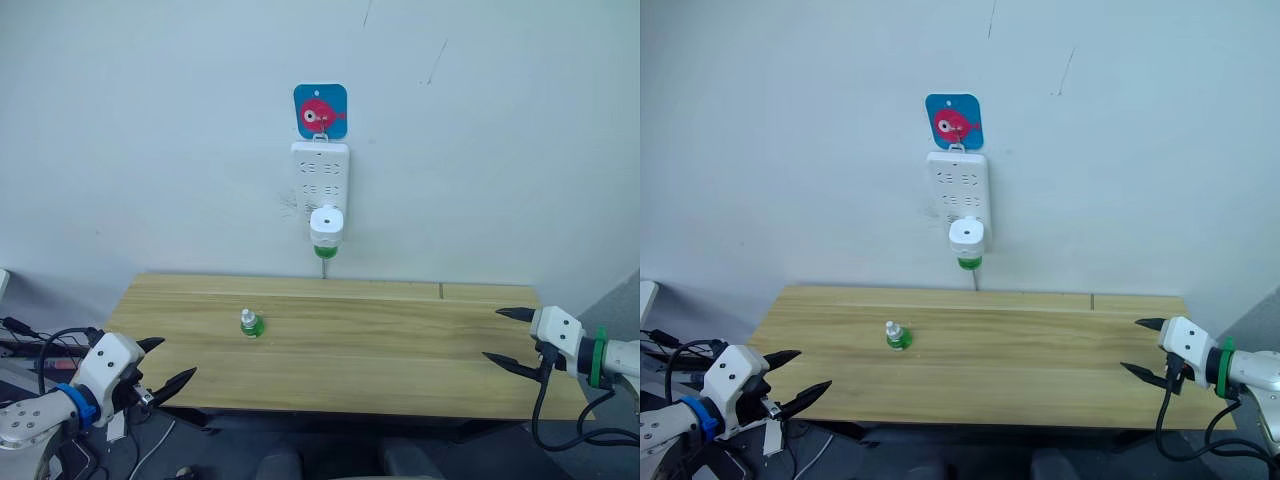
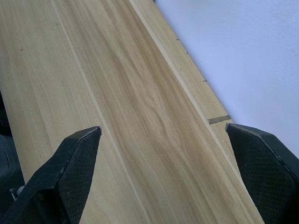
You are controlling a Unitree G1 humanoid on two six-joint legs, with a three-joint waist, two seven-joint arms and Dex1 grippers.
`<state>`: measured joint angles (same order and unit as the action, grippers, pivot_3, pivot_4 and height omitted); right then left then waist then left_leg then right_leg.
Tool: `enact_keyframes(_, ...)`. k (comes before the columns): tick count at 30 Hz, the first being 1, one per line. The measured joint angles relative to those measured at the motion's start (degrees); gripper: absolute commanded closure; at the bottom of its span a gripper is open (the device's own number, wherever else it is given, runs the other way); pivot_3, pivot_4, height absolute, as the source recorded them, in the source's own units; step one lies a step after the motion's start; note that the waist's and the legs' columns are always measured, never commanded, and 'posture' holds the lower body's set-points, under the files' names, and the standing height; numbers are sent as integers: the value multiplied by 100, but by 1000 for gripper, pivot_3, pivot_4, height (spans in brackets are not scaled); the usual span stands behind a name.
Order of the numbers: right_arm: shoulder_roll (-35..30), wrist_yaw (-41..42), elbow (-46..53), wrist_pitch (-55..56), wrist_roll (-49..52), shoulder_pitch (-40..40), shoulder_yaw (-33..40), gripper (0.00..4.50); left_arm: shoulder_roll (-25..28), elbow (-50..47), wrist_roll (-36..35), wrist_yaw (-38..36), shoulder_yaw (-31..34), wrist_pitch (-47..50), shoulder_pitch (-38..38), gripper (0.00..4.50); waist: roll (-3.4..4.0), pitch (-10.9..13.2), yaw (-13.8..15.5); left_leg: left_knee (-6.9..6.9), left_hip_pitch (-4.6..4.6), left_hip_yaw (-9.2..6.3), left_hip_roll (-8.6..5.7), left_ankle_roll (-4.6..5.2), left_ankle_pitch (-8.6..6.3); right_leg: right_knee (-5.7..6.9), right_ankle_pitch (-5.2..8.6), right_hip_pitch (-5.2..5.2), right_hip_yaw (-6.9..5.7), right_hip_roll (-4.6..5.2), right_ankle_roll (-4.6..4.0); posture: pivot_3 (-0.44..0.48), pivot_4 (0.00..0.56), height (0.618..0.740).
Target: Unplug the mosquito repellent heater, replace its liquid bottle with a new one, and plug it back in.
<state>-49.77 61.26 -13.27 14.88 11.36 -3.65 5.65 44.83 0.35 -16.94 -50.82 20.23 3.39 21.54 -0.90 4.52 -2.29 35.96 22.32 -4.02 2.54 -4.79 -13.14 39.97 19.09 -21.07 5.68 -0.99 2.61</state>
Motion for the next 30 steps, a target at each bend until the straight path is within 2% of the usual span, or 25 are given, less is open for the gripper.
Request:
enact_keyframes(6, 96, -12, -342, 365, -107, -21, -7, 37, -3, 49, -18, -53, -16, 161, -337, 0, 1, -1, 40, 1, 0, 3, -2, 0, 0, 0, 0, 0, 1, 0, 0, 12, 44, 729)
enact_keyframes(12, 103, -11, -431, 482, -110, -29, -7, 37, -19, 244, -332, -262, 84, 269, -593, 0, 5, -5, 35, 1, -3, 3, 1, 0, 0, 2, -4, 1, 1, -1, -7, 12, 44, 729)
enact_keyframes(30, 103, -29, -92, 337, -110, -61, -9, 37, -17, 605, -258, -507, 166, 6, -408, 0, 6, -9, 35, 1, -3, 3, 1, 0, 0, 2, -5, 1, 1, 0, -9, -8, 57, 729)
